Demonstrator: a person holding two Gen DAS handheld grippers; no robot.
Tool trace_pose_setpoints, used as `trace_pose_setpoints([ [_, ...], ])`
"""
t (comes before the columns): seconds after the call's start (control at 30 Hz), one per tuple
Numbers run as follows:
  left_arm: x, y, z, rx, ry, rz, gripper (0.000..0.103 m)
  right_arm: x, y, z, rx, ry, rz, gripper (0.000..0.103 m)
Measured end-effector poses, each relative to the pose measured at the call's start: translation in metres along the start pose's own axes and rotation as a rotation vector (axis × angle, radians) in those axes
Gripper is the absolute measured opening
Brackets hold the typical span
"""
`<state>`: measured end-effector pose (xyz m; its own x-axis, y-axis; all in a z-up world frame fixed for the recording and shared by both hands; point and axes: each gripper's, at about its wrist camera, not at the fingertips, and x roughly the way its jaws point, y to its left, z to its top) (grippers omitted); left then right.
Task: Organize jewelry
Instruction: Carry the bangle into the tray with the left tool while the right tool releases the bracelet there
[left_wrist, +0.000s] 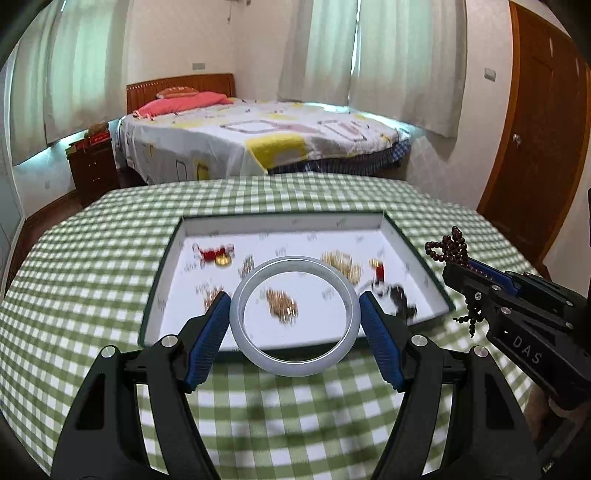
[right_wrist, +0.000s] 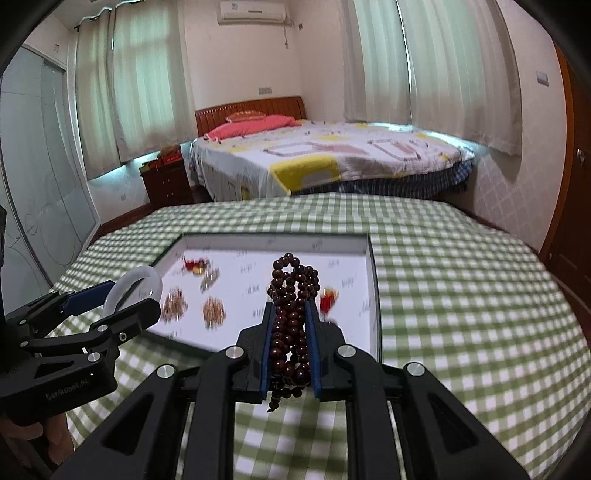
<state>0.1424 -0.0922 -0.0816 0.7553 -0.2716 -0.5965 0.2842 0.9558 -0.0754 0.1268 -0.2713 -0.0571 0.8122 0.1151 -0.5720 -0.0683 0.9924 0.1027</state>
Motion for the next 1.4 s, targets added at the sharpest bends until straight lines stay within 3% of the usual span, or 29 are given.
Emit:
trace_pose_setpoints([
  [0.27,0.016,0.003,0.035,-0.010,-0.067,0.022,0.069,0.024,-0.005,0.037,-0.018,-0.041,-0.001,0.017],
  [0.43,0.045,0.004,0.052,-0.006,-0.067,0.039,0.069,0.050,-0.012,0.057,-0.011,-0.039,0.005,0.017],
  [0.63,0.099,0.008,0.063,-0.012,0.037,0.037,0.069,0.093,-0.020,0.065,-0.020,0.030,0.012,0.017],
  [0.93,0.167,0.014,0.060,-0.010,0.218,0.045,0.069,0.158,-0.035,0.056,0.007,0.221,0.019,0.017],
  [1.4,0.197,0.011,0.058,0.007,0.337,0.063,0.069,0.192,-0.040,0.048,0.019,0.367,0.008,0.017],
])
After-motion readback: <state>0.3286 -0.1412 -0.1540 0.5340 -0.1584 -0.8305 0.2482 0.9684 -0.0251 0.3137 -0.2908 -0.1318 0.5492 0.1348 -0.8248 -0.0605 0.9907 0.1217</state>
